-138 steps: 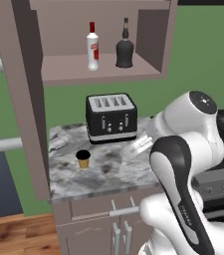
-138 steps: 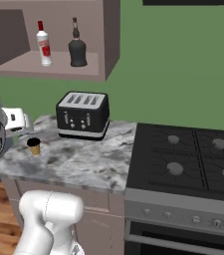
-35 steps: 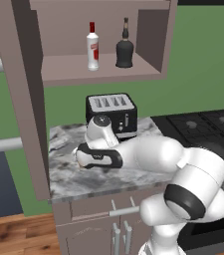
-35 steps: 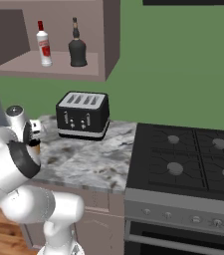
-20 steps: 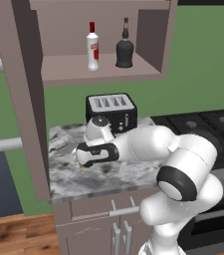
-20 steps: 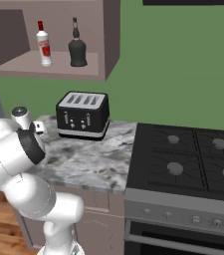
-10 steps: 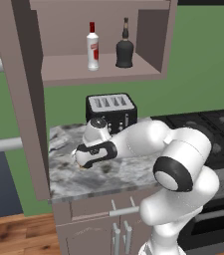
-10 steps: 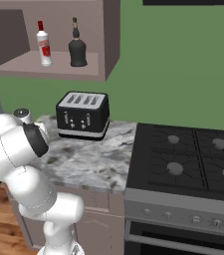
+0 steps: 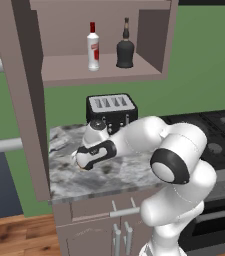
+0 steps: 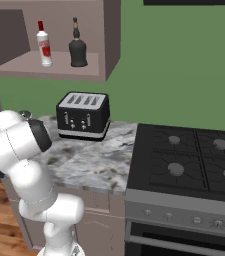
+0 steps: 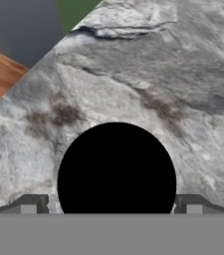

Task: Sort all alcoholic drinks to one cabinet, and non-alcoholic drinks to the other.

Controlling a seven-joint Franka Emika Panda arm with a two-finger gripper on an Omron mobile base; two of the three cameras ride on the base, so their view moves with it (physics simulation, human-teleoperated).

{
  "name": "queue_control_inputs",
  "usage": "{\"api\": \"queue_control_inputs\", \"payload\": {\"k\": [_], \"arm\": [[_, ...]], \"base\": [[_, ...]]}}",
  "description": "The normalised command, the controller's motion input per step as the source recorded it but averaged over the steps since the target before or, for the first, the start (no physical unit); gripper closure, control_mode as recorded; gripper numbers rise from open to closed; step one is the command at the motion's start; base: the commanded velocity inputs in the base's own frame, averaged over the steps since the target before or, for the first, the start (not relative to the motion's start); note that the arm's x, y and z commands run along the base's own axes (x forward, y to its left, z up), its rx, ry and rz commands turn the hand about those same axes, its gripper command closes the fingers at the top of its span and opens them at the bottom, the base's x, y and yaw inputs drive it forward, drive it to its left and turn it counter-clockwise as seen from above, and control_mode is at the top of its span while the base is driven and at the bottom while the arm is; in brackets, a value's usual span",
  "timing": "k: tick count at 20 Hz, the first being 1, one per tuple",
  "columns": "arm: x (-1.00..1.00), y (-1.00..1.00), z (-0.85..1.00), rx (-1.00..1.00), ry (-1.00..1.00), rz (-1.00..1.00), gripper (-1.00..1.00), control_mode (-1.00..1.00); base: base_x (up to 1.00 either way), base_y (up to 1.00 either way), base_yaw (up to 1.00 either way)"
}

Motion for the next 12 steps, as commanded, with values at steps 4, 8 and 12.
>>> {"api": "queue_control_inputs", "payload": {"k": [4, 8, 12], "arm": [[0.16, 0.04, -0.12, 0.0, 0.01, 0.0, -1.0, -1.0], [0.16, 0.08, -0.16, 0.0, 0.01, 0.0, 1.0, -1.0], [0.15, 0.09, -0.17, 0.0, 0.03, 0.0, 1.0, -1.0]], "base": [[0.0, 0.0, 0.0], [0.0, 0.0, 0.0], [0.0, 0.0, 0.0]]}}
